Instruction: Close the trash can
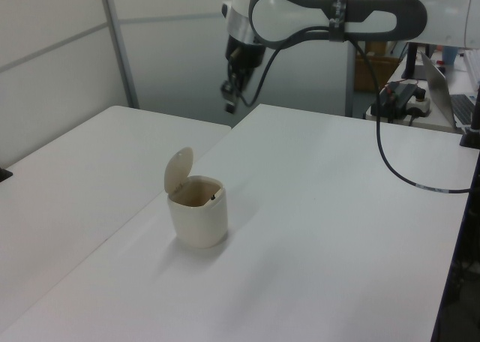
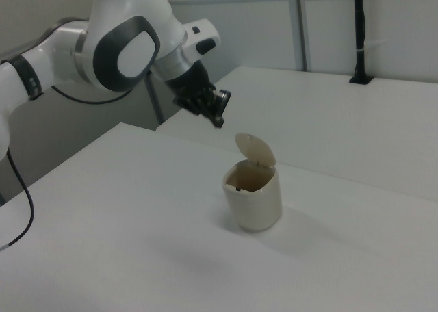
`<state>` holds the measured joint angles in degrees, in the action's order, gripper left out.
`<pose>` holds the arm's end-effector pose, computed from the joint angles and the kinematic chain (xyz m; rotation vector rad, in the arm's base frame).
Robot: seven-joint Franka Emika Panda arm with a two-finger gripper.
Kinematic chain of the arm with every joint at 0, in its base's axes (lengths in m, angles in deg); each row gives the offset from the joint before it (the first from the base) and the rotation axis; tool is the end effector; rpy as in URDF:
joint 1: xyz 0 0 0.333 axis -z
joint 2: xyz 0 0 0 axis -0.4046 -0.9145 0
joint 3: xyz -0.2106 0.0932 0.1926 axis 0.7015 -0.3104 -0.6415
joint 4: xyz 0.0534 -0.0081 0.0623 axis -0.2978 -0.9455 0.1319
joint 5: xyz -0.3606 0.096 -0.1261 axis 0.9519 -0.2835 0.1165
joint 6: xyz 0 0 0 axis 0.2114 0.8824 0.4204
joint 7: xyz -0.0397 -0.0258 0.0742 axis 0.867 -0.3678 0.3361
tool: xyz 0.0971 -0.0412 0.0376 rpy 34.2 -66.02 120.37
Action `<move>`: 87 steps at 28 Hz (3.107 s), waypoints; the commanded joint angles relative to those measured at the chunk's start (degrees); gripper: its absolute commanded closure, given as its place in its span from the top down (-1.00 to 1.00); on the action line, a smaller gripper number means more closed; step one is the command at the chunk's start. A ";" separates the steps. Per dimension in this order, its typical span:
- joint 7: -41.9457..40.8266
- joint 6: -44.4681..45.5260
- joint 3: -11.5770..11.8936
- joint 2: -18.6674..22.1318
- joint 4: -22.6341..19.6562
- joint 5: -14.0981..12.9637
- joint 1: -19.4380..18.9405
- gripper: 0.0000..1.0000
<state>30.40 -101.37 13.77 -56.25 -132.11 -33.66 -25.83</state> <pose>0.6272 -0.0173 0.6320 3.0283 0.2149 0.6589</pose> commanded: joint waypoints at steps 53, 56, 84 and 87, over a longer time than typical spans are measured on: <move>9.70 -12.41 -1.33 -21.61 -1.89 -0.86 -1.82 -1.00; 10.14 -12.41 -1.33 -22.15 -1.89 -0.15 -1.82 -1.00; 9.35 22.64 -0.27 -2.30 0.48 -1.21 -0.07 -0.89; 9.18 24.76 -0.27 -0.27 0.13 0.55 -0.06 -0.84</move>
<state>39.28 -79.96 13.04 -60.36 -129.77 -34.84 -25.68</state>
